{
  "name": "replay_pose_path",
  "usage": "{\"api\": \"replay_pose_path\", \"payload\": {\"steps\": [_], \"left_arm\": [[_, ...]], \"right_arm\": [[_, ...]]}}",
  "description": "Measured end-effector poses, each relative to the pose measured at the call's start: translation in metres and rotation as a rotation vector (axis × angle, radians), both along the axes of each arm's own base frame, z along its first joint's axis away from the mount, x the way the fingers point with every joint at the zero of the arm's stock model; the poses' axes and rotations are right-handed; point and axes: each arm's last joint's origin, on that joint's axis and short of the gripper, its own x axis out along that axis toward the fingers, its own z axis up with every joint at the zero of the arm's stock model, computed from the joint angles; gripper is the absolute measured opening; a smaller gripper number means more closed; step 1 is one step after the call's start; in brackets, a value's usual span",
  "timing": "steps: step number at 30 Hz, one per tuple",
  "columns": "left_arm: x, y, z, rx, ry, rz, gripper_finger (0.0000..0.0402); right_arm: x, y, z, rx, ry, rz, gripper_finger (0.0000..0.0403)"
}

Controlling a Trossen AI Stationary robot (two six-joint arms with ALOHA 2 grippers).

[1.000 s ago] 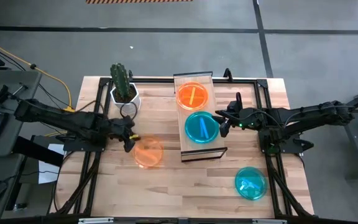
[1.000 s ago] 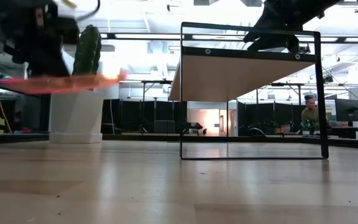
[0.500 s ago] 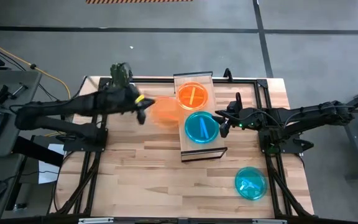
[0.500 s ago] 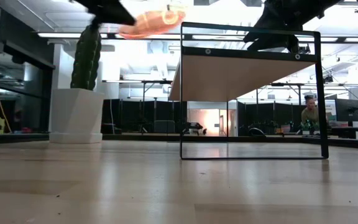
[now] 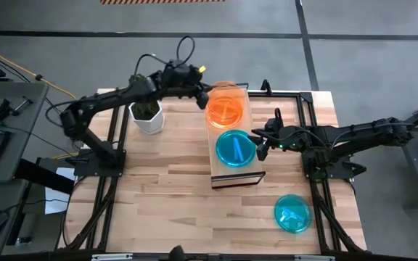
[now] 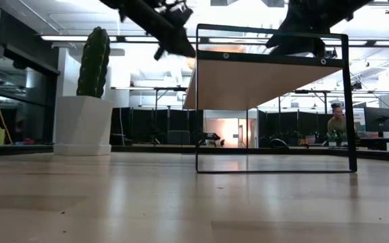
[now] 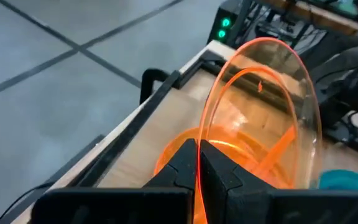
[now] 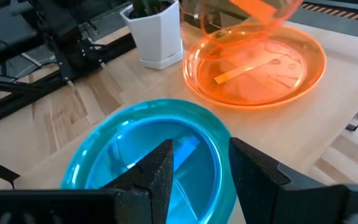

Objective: Place and stack plates onto a shelf
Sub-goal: Stack the orange plate on top of the orange plates on the shelf

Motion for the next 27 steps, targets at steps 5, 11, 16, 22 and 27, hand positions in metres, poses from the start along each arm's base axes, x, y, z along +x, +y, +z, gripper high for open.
{"api": "replay_pose_path", "payload": {"steps": [5, 11, 16, 22, 27], "left_arm": [[0.011, 0.015, -0.019, -0.016, 0.055, 0.011, 0.0], [0.016, 0.019, -0.029, -0.028, 0.076, -0.004, 0.0], [0.016, 0.016, -0.028, -0.058, 0.067, -0.053, 0.0], [0.009, 0.012, -0.026, -0.067, 0.111, -0.085, 0.0], [0.007, 0.011, -0.027, -0.063, 0.139, -0.09, 0.0]], "right_arm": [[-0.001, 0.0, -0.002, -0.002, 0.023, 0.0, 0.0138], [-0.002, -0.001, -0.002, -0.047, 0.032, -0.031, 0.0138], [-0.002, -0.001, -0.002, -0.05, 0.032, -0.034, 0.0138], [-0.002, -0.002, -0.002, -0.05, 0.033, -0.034, 0.0138], [-0.002, -0.002, -0.002, -0.05, 0.033, -0.034, 0.0138]]}}
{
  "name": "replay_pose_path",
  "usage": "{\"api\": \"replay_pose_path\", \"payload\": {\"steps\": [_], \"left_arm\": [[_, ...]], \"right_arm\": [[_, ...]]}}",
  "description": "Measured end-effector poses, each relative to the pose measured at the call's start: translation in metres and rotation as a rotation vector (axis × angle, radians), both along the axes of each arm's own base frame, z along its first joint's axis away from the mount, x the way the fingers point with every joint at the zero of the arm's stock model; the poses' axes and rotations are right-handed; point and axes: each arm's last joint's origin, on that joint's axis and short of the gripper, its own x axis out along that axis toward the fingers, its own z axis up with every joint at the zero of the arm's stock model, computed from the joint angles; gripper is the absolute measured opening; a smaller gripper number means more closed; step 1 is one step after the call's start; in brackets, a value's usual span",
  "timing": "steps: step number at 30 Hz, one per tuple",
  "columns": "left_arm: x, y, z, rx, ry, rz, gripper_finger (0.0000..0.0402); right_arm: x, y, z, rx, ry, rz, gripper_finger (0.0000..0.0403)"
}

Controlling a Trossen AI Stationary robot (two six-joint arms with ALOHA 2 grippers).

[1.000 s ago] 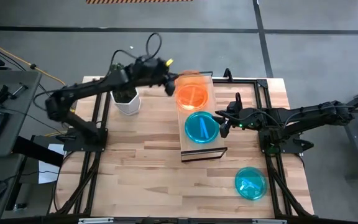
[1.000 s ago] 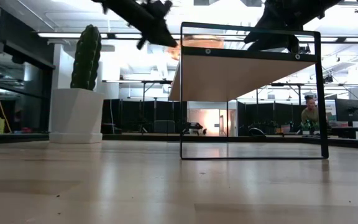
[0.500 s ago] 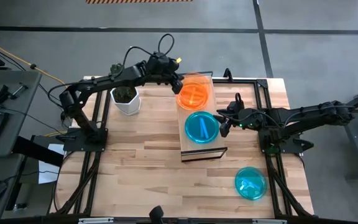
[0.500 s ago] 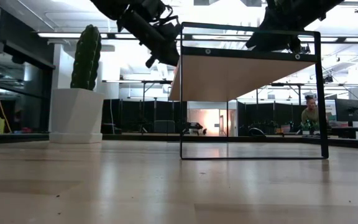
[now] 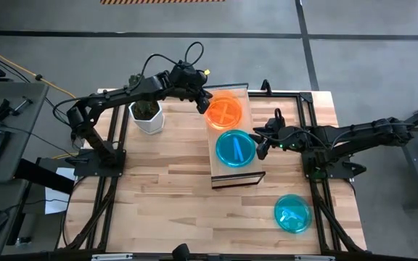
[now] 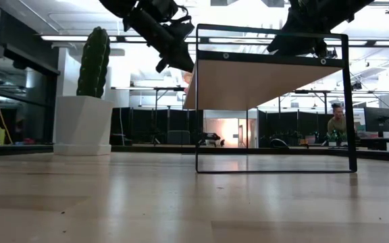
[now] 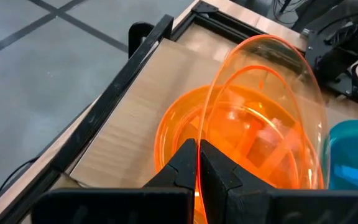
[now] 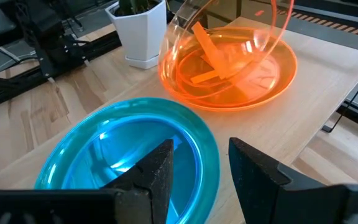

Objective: Place and stack plates onto a shelf
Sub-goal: Stack the orange plate on top of the orange plates on the shelf

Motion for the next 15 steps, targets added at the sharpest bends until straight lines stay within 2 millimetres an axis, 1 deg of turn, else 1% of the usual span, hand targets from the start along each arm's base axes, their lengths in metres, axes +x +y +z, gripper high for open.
{"api": "replay_pose_path", "payload": {"steps": [9, 15], "left_arm": [[-0.0002, 0.0006, 0.0001, 0.02, 0.008, 0.009, 0.0002], [0.0002, 0.0, 0.0001, 0.034, 0.013, 0.001, 0.0026]], "right_arm": [[0.0, 0.0, 0.0, 0.002, -0.001, -0.002, 0.0138], [0.0009, 0.0, -0.0009, -0.001, 0.004, -0.003, 0.0138]]}}
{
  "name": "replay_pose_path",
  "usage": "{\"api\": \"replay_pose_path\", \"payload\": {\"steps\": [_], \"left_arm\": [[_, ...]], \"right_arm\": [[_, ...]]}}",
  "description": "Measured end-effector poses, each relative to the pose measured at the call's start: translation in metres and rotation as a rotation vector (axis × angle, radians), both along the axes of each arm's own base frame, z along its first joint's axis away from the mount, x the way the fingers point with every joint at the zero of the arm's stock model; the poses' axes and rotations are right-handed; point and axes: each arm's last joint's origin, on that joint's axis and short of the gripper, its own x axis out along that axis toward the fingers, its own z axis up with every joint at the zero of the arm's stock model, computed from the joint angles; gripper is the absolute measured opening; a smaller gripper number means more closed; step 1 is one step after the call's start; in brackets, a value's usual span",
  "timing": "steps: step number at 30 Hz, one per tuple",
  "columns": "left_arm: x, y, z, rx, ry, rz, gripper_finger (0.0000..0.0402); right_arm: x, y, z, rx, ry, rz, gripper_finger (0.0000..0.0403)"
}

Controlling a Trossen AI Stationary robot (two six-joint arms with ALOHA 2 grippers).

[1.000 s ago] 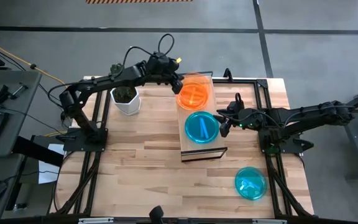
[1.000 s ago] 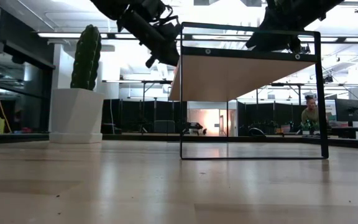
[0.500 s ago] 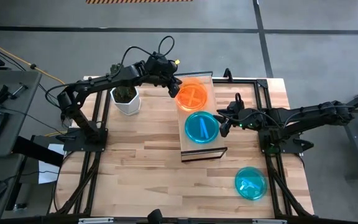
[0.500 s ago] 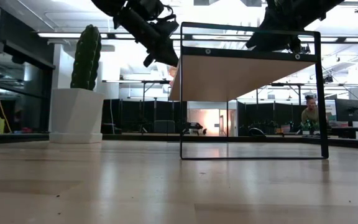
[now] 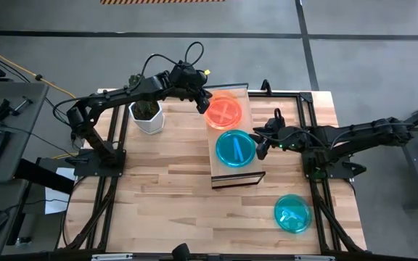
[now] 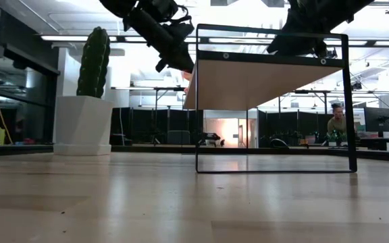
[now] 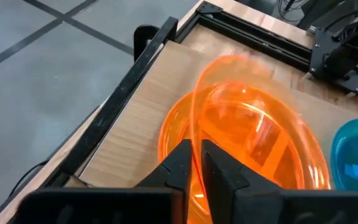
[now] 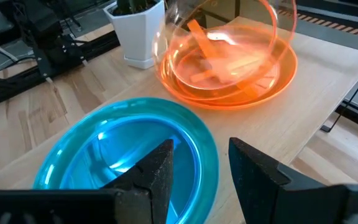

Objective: Place and stack plates onto a shelf
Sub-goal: Stack the orange plate on top of the orange plates on the shelf

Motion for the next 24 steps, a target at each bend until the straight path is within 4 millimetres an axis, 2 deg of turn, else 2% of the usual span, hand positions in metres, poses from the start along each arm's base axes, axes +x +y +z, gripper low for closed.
{"api": "replay_pose_path", "payload": {"steps": [15, 20, 24], "left_arm": [[0.0, 0.0, 0.0, 0.0, -0.001, 0.0, 0.0137], [0.0, 0.003, 0.003, 0.022, -0.024, 0.002, 0.0157], [-0.01, 0.007, 0.008, 0.03, -0.01, 0.007, 0.0158]], "right_arm": [[0.011, 0.001, -0.01, -0.004, 0.045, 0.001, 0.0138], [0.011, 0.001, -0.005, -0.026, 0.008, -0.001, 0.0138], [0.008, 0.0, -0.001, -0.034, -0.017, -0.018, 0.0138]]}}
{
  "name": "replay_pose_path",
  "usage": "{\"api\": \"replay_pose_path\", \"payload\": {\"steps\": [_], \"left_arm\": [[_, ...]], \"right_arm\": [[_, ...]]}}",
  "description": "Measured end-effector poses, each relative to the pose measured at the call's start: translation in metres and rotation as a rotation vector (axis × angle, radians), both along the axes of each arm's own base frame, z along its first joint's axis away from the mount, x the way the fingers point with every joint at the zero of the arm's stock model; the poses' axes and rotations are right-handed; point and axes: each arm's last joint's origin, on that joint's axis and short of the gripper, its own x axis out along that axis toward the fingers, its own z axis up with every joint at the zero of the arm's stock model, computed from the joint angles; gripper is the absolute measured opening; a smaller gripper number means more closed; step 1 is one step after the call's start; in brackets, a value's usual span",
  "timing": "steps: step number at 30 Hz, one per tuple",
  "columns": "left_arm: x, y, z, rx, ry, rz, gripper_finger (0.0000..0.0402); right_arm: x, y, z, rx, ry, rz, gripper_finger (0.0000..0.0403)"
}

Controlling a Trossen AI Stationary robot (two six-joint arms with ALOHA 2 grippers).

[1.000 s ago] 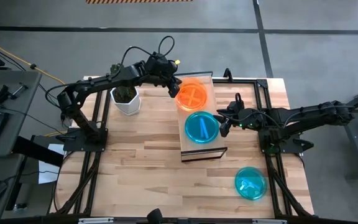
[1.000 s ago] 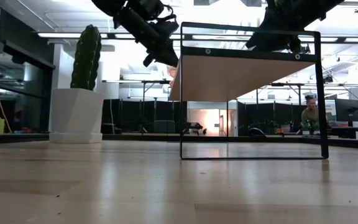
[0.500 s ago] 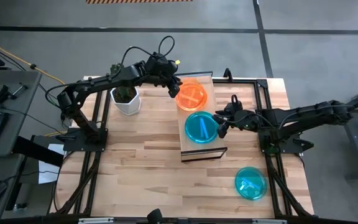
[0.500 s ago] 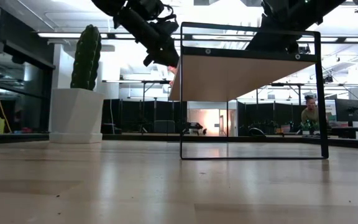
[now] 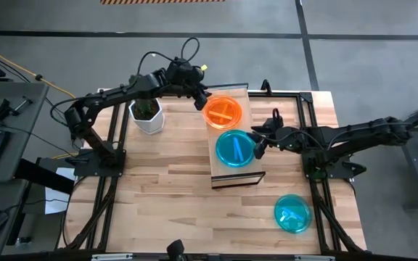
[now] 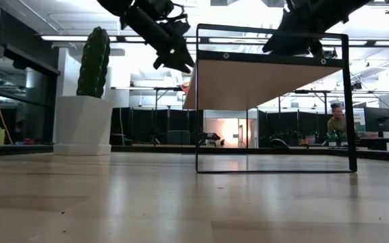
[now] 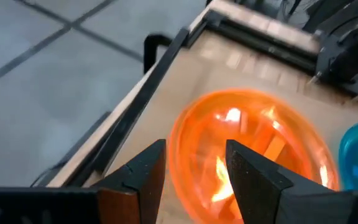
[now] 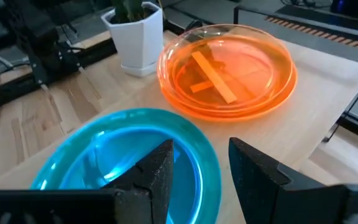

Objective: Place and stack plates onto a shelf
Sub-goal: Stack the orange plate on top of the orange plates on the shelf

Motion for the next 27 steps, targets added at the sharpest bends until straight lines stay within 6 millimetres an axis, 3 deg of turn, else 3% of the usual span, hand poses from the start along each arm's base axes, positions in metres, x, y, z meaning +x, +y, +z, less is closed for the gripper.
{"api": "replay_pose_path", "payload": {"steps": [7, 13, 21, 27], "left_arm": [[-0.011, 0.006, -0.009, -0.034, 0.106, 0.081, 0.0123], [-0.014, 0.002, -0.031, -0.019, 0.188, 0.17, 0.0013], [-0.01, -0.012, -0.061, -0.039, 0.19, 0.155, 0.0001], [0.002, -0.029, -0.06, 0.036, 0.172, 0.185, 0.0]], "right_arm": [[-0.002, 0.0, 0.001, -0.002, -0.006, 0.0, 0.0138], [-0.002, 0.0, 0.001, 0.003, -0.006, -0.002, 0.0138], [-0.002, 0.0, 0.001, -0.001, -0.002, -0.002, 0.0138], [-0.002, 0.0, 0.001, -0.001, -0.001, -0.002, 0.0138]]}}
